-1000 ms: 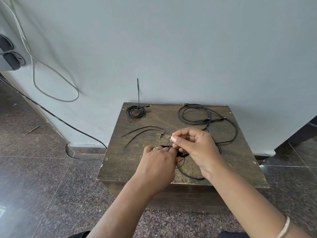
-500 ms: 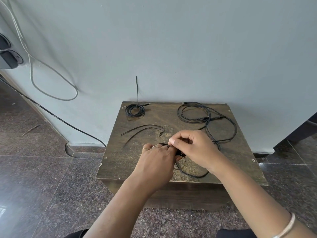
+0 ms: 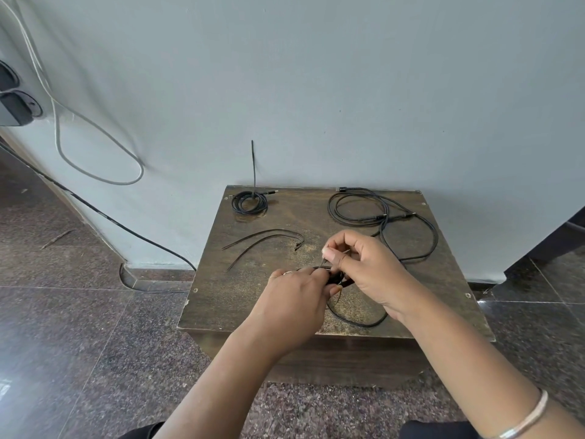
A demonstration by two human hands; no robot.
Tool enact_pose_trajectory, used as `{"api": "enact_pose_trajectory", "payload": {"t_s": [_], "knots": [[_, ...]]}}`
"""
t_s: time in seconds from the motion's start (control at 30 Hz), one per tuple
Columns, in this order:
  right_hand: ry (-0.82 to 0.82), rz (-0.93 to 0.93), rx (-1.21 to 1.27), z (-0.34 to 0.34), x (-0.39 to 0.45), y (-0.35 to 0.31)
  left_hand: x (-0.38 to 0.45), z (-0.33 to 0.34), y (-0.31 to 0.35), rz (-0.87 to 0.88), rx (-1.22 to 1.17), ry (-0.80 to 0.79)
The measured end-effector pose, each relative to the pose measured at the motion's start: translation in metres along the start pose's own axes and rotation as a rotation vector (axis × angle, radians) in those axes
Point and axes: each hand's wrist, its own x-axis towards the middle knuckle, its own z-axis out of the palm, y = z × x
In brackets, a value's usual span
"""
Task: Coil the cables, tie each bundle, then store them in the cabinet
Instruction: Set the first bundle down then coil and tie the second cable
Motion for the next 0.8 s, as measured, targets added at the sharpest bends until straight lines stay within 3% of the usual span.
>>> {"api": "enact_pose_trajectory", "payload": {"t_s": [0.2, 0.5, 0.8], "knots": [[0.166, -0.046, 0.076, 0.001, 0.002, -0.002, 0.0, -0.003, -0.003, -0.058, -0.157, 0.07], [0.236, -0.247, 0.125, -0.001, -0.003, -0.008, 0.002, -0.014, 0.0, -0.204, -0.534, 0.11], [0.299, -0.275, 0.243, 0.005, -0.005, -0.011, 0.003, -0.017, 0.001, -0.175, -0.461, 0.298]]}}
